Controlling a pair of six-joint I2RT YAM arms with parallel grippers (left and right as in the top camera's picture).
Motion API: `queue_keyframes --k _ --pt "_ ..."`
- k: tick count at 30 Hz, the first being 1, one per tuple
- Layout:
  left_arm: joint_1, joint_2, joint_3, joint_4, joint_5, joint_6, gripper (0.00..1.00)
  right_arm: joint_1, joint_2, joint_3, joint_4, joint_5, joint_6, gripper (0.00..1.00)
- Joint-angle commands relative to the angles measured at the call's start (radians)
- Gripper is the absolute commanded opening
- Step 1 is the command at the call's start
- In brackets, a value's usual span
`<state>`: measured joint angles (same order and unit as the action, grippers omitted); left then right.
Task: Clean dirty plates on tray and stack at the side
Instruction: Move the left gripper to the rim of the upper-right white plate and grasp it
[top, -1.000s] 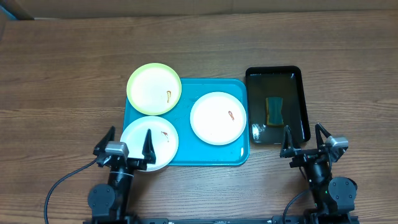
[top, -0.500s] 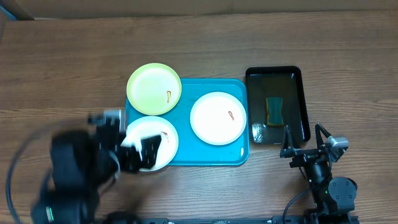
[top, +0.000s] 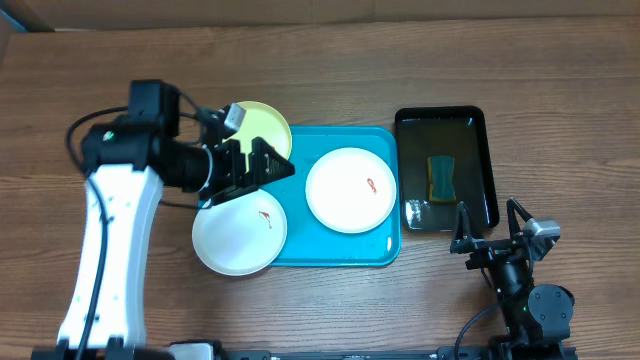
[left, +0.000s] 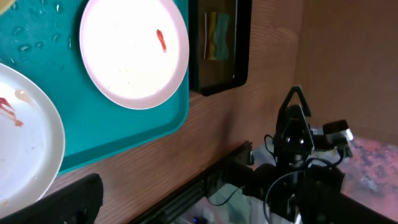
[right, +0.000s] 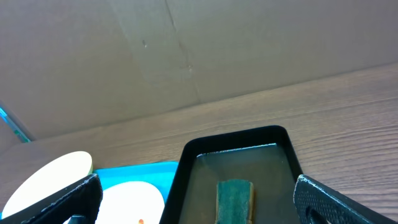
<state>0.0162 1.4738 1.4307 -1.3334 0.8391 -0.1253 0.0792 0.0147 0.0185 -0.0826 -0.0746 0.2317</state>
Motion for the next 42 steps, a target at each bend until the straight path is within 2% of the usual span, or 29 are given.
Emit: queue_keyframes --k 1,2,3,4,5,7,9,13,15,16,24,28,31,35,40,42 --pt "-0.027 0.089 0.023 0.011 0.049 -0.018 0.69 0.004 -0.011 -0.01 0.005 -0.002 -0.002 1.0" --pt "-0.043 0.107 0.023 0.011 0.03 -0.017 0.6 0.004 -0.011 -0.01 0.005 -0.002 -0.002 1.0" --pt "-0.063 0.123 0.023 0.013 -0.019 -0.018 0.47 0.004 -0.011 -0.01 0.005 -0.002 -0.002 1.0" --pt "-0.088 0.136 0.023 0.023 -0.09 -0.021 0.4 0.004 -0.011 -0.01 0.005 -0.002 -0.003 1.0" --pt "-0.111 0.145 0.022 0.035 -0.166 -0.032 0.36 0.004 -0.011 -0.01 0.005 -0.002 -0.003 1.0" --pt "-0.172 0.166 0.011 0.081 -0.36 -0.106 0.36 0.004 -0.011 -0.01 0.005 -0.002 -0.002 1.0" --pt "-0.228 0.188 0.004 0.12 -0.494 -0.173 0.37 0.004 -0.011 -0.01 0.005 -0.002 -0.002 1.0" --pt "-0.32 0.243 0.004 0.206 -0.639 -0.191 0.46 0.004 -0.011 -0.01 0.005 -0.002 -0.002 1.0" --pt "-0.35 0.274 0.004 0.241 -0.687 -0.191 0.59 0.004 -0.011 -0.01 0.005 -0.002 -0.002 1.0" --pt "-0.36 0.29 0.004 0.254 -0.705 -0.191 0.6 0.004 -0.011 -0.01 0.005 -0.002 -0.002 1.0" --pt "-0.376 0.438 0.004 0.336 -0.718 -0.264 0.45 0.004 -0.011 -0.01 0.005 -0.002 -0.002 1.0" --pt "-0.377 0.498 0.004 0.362 -0.708 -0.265 0.44 0.004 -0.011 -0.01 0.005 -0.002 -0.002 1.0" --pt "-0.377 0.531 0.004 0.374 -0.673 -0.264 0.38 0.004 -0.011 -0.01 0.005 -0.002 -0.002 1.0" --pt "-0.377 0.568 0.004 0.386 -0.67 -0.264 0.38 0.004 -0.011 -0.01 0.005 -0.002 -0.002 1.0" --pt "-0.377 0.581 0.004 0.396 -0.67 -0.264 0.25 0.004 -0.011 -0.01 0.005 -0.002 -0.002 1.0" --pt "-0.377 0.581 0.004 0.404 -0.664 -0.264 0.24 0.004 -0.011 -0.01 0.005 -0.002 -0.002 1.0"
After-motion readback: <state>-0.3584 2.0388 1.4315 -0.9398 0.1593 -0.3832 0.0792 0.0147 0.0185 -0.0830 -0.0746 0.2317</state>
